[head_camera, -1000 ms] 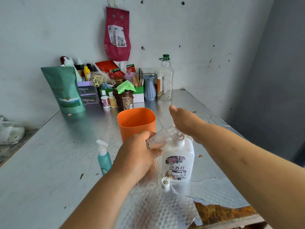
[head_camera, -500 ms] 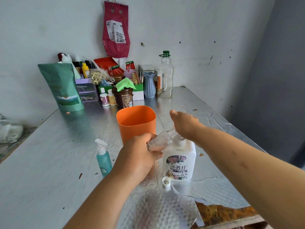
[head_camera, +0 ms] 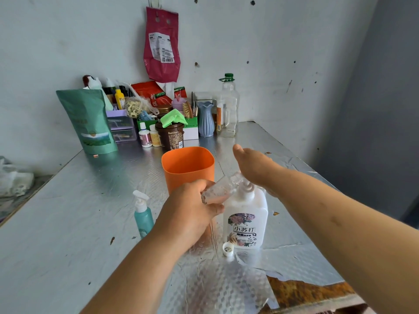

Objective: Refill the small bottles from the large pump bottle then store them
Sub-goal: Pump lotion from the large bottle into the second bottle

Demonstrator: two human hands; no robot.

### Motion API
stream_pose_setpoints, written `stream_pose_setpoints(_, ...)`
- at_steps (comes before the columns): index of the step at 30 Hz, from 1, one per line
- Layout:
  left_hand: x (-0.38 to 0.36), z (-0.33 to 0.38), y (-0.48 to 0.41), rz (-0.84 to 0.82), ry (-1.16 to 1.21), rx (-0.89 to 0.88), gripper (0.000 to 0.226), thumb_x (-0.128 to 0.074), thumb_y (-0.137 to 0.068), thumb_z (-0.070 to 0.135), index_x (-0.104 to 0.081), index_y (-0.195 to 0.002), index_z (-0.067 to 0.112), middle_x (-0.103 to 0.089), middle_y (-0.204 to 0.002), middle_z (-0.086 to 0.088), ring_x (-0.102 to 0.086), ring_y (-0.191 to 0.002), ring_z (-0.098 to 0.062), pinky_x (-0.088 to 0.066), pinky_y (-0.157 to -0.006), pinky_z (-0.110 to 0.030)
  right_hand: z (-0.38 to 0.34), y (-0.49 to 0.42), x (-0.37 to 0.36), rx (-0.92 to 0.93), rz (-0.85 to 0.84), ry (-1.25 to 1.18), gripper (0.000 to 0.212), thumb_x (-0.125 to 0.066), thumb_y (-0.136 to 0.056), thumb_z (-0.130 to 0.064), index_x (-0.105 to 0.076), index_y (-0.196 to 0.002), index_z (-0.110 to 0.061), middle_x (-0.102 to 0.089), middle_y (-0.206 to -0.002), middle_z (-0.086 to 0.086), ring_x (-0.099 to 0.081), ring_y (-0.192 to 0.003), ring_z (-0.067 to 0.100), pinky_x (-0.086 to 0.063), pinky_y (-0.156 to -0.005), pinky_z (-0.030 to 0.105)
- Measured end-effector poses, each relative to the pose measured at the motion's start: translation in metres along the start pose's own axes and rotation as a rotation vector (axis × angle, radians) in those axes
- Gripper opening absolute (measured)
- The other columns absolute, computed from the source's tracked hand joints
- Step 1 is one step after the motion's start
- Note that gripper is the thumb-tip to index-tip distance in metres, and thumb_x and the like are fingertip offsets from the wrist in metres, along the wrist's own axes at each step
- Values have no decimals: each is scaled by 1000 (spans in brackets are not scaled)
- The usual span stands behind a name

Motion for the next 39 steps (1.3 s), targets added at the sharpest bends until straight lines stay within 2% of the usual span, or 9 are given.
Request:
stream_pose_setpoints(2, 0, 0, 0, 1, -1, 1, 32, -76, -82, 32, -66, -113, 34, -69, -102, 17, -64, -94, -9, -53, -84, -35, -1, 1, -4, 2, -45, 20, 32, -21, -97, -2, -20, -69, -17, -27, -67, 2, -32, -85, 24, -24, -80, 36)
stream_pose_setpoints(8, -2, -2, -1, -1, 5, -1, 30, -75, -83, 31, -66, -111, 36, -69, -101, 19, -63, -94, -6, -52, -83, -32, 2, -3, -6, -8, -49, 9, 11, -19, -99, -4, -25, -93, -13, -39, -78, 7, -39, -91, 25, -31, -91, 38)
stream_pose_setpoints(11, -4, -6, -1, 3, 6, 10, 31, -76, -82, 32, -67, -111, 36, -70, -99, 18, -65, -93, -7, -53, -83, -33, 3, -1, -11, 5, -44, 46, 17, -22, -97, -3, -26, -86, -14, -30, -70, 1, -35, -88, 23, -29, -84, 38)
stream_pose_setpoints(15, -8, -10, -2, -1, 17, 32, 32, -78, -80, 31, -68, -110, 35, -72, -95, 16, -66, -89, -9, -54, -83, -36, 6, -2, -16, 0, -21, 46, 20, -24, -93, 1, -25, -101, -18, -22, -68, -3, -34, -89, 23, -35, -97, 47)
stream_pose_setpoints(22, -3, -3, -2, -5, 22, 12, 30, -77, -81, 30, -68, -108, 36, -70, -95, 17, -64, -90, -6, -52, -80, -31, 1, -1, -2, 8, -9, -54, 14, -22, -95, 1, -21, -88, -12, -25, -67, 0, -32, -85, 23, -22, -78, 36)
stream_pose_setpoints(28, 0, 0, -2, 3, 26, -2, 29, -77, -81, 29, -68, -108, 34, -70, -95, 17, -64, -89, -7, -51, -78, -30, -2, 1, 0, 11, -37, -9, 26, -20, -97, -3, -24, -76, -16, -31, -70, 4, -33, -86, 23, -26, -81, 36)
stream_pose_setpoints(31, -1, -2, -2, 8, 17, 3, 30, -77, -81, 31, -67, -109, 36, -69, -96, 17, -64, -89, -6, -51, -77, -29, 0, 0, -3, -11, -50, -18, 14, -19, -99, -5, -26, -90, -12, -40, -83, 10, -38, -89, 25, -30, -84, 38)
stream_pose_setpoints(34, -2, -3, -1, 9, 17, 7, 31, -77, -81, 31, -67, -109, 38, -70, -97, 18, -64, -90, -6, -52, -79, -30, 0, -2, -6, 6, -54, 20, 19, -20, -98, -4, -26, -83, -13, -35, -73, 5, -37, -87, 25, -27, -82, 37)
stream_pose_setpoints(39, -5, -8, -3, 9, 9, 19, 29, -78, -81, 30, -67, -107, 38, -70, -95, 18, -64, -89, -5, -52, -77, -29, 3, -5, -14, 41, -53, 75, 13, -23, -95, 0, -21, -96, -13, -27, -69, 0, -35, -87, 23, -25, -79, 38)
Point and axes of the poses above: each hand's wrist, its own y-axis away from the middle knuckle, its own x-axis out of the back of the hand, z = x × y, the point moved 7 cm from there along -y, towards the middle knuckle
